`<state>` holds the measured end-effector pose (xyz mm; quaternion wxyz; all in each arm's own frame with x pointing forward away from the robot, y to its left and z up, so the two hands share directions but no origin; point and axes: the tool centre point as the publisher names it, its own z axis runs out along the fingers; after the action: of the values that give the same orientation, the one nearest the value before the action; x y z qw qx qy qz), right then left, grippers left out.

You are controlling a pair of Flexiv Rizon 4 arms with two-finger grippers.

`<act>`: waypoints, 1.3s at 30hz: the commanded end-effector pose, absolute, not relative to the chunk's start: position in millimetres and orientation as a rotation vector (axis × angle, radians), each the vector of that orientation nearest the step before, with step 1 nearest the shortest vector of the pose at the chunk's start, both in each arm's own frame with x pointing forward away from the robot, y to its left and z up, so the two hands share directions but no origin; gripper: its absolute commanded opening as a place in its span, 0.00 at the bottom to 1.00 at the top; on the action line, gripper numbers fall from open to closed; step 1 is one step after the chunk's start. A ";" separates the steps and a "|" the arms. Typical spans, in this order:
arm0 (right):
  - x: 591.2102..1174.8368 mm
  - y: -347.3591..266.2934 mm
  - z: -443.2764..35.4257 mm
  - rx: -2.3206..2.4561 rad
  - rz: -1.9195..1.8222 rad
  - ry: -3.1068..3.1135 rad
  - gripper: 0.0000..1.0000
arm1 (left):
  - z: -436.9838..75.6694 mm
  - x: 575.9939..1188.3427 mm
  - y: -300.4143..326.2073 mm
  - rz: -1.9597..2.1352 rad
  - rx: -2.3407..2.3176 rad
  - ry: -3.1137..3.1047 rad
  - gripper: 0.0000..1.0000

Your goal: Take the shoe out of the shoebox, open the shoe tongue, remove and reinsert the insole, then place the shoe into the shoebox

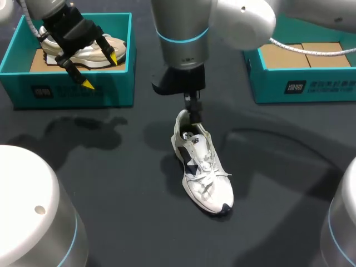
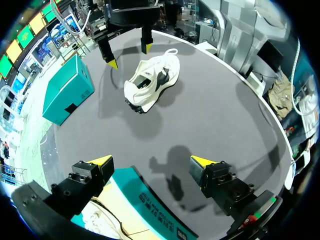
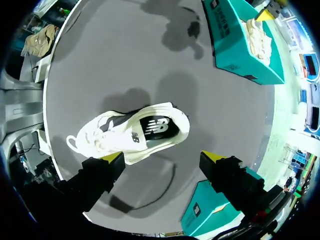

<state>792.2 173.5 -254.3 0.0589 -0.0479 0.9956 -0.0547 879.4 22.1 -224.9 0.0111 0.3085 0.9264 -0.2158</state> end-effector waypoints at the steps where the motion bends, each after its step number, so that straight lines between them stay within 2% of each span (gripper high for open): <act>1: 804.0 177.1 -267.6 -0.619 -0.173 2.926 1.00 | -224.8 879.2 22.3 -0.669 0.963 2.890 1.00; 11: 832.9 184.6 -300.2 -0.733 -0.097 2.925 1.00 | -224.8 879.2 22.3 -0.669 0.963 2.890 1.00; 37: 868.5 197.4 -373.6 -0.537 0.112 3.048 1.00 | -224.8 879.2 22.3 -0.669 0.963 2.890 1.00; 39: 869.6 198.8 -377.1 -0.526 0.118 3.052 0.98 | -224.8 879.2 22.3 -0.669 0.963 2.890 1.00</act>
<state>863.7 193.5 -367.4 0.0253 -0.1701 0.9844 0.0366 879.4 22.1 -224.9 0.0111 0.3085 0.9264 -0.2157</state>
